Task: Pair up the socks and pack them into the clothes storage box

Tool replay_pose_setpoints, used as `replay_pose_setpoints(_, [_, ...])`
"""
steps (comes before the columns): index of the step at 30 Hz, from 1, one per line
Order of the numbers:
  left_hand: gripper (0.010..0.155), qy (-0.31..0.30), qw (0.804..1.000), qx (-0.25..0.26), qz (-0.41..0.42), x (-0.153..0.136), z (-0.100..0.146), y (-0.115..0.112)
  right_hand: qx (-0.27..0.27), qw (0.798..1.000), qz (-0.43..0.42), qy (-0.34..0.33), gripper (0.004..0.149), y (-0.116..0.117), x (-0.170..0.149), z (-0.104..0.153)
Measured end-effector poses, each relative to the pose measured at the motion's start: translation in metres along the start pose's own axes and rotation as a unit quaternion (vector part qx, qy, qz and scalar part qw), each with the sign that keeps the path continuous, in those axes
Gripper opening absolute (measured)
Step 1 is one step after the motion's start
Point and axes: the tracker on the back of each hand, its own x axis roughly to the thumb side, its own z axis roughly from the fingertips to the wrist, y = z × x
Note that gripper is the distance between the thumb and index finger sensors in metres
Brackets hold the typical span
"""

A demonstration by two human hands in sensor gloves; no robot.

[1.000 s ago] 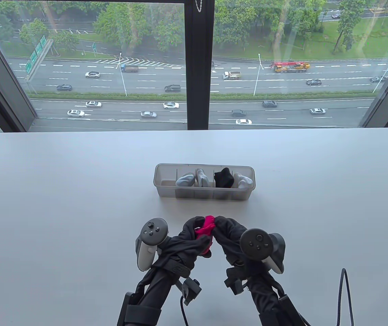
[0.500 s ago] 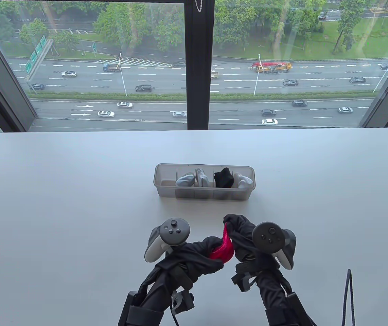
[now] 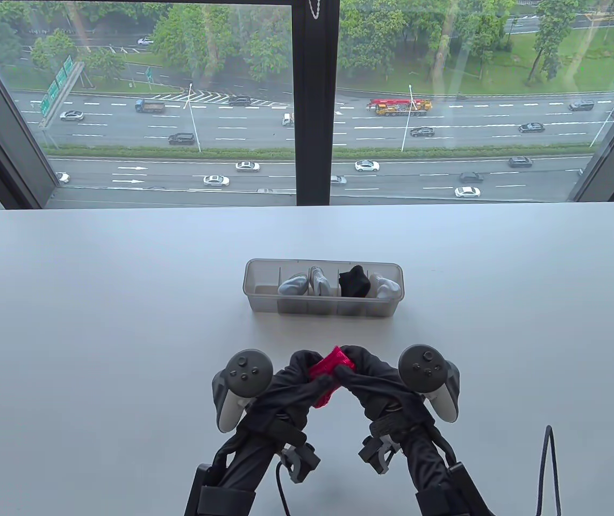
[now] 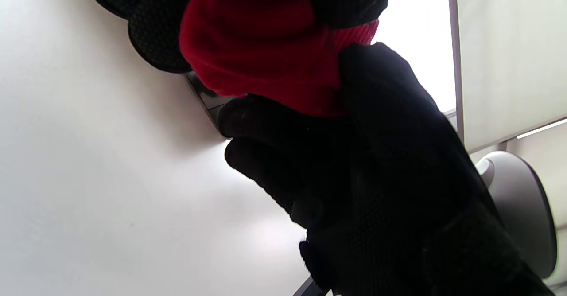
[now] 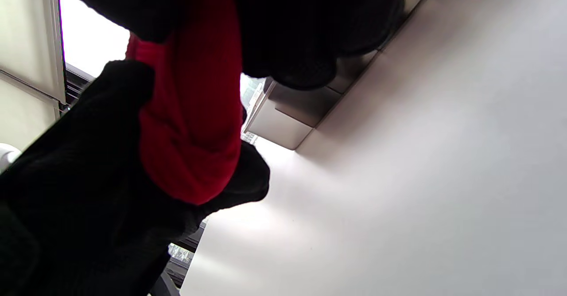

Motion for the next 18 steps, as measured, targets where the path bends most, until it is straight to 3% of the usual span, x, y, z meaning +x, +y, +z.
replay_pose_setpoints(4, [0.051, 0.007, 1.0, 0.015, -0.018, -0.002, 0.001, 0.005, 0.025, 0.999, -0.031, 0.003, 0.049, 0.008, 0.004, -0.002])
replay_pose_setpoints(6, [0.073, 0.015, 1.0, -0.017, -0.011, -0.004, 0.0, 0.005, 0.024, 0.999, -0.044, 0.003, 0.049, 0.006, 0.001, -0.001])
replay_pose_setpoints(8, [0.078, 0.048, 0.996, -0.069, -0.04, -0.005, -0.001, 0.003, 0.014, 0.999, -0.051, 0.003, 0.049, 0.004, -0.001, 0.0])
replay_pose_setpoints(9, [0.07, 0.055, 0.992, -0.085, -0.081, -0.005, 0.0, 0.001, 0.013, 0.999, -0.051, 0.003, 0.049, 0.003, -0.002, 0.0])
replay_pose_setpoints(10, [0.056, 0.045, 0.992, -0.069, -0.093, -0.004, 0.0, -0.002, 0.015, 0.999, -0.043, 0.008, 0.049, 0.005, -0.002, 0.0])
replay_pose_setpoints(12, [0.045, 0.025, 0.995, -0.03, -0.09, 0.003, 0.0, -0.005, 0.02, 1.0, -0.003, 0.011, 0.049, 0.006, -0.003, -0.001])
replay_pose_setpoints(18, [0.043, 0.004, 0.998, -0.025, -0.053, 0.0, 0.001, 0.002, 0.02, 1.0, 0.023, 0.004, 0.048, 0.004, -0.002, -0.001])
